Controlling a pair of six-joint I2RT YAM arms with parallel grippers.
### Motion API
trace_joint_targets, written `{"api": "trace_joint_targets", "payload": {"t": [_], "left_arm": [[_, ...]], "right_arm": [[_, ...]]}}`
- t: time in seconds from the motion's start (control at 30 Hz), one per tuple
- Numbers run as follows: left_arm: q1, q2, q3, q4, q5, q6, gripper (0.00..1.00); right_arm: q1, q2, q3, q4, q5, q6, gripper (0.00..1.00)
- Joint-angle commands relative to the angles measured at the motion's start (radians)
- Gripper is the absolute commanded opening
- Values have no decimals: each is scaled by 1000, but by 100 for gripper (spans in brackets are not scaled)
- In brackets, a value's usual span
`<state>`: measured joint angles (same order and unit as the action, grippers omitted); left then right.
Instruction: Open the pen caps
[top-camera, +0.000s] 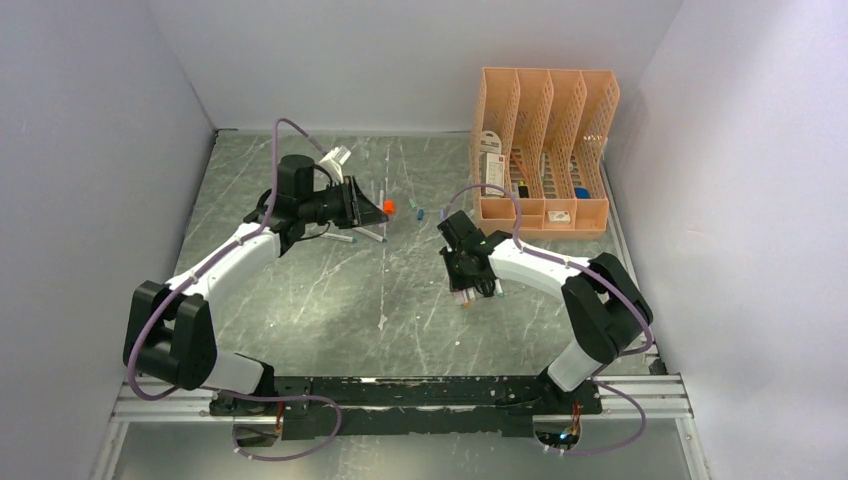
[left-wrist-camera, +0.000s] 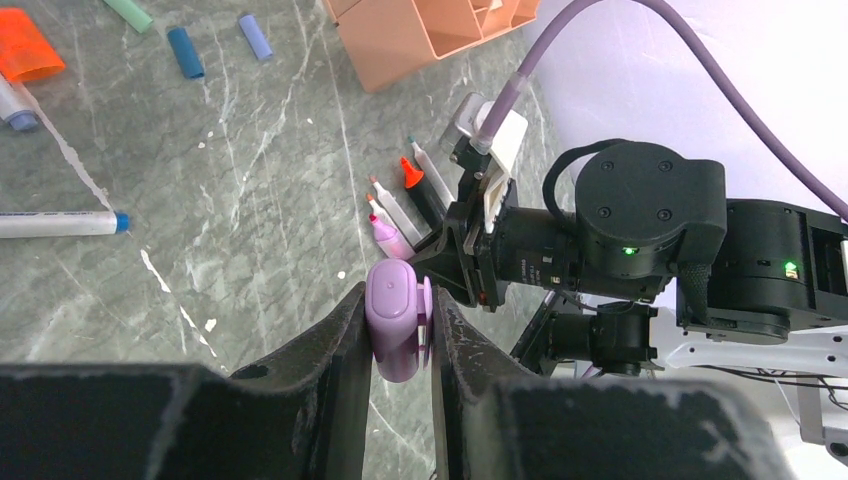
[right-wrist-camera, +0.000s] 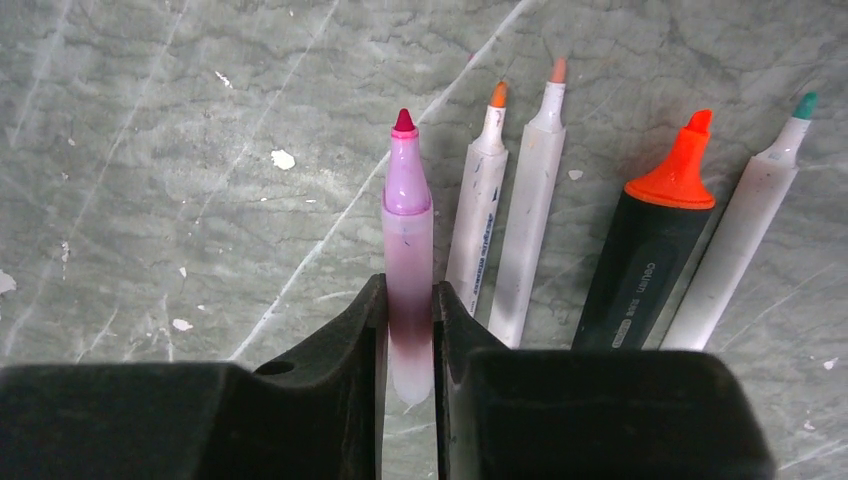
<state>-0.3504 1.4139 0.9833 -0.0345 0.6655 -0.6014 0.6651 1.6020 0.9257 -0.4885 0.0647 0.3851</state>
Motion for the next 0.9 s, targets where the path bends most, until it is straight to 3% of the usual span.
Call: {"api": "trace_joint_targets", "payload": {"t": [0.0,0.23,0.53,0.87], "left_arm": [[-4,11,-10,21,5,8,20],[-4,13,-21,35,3,-3,20],[-4,16,-23,43,6,-9,20],[-10,79,-3,48,9,-4,20]], "right_arm": [[8,11,24,21,49,10,18],[8,4,23,22,58,11,28],[8,-28,26,8,55,21,32],[7,-131,106,-50,31,8,49]]}}
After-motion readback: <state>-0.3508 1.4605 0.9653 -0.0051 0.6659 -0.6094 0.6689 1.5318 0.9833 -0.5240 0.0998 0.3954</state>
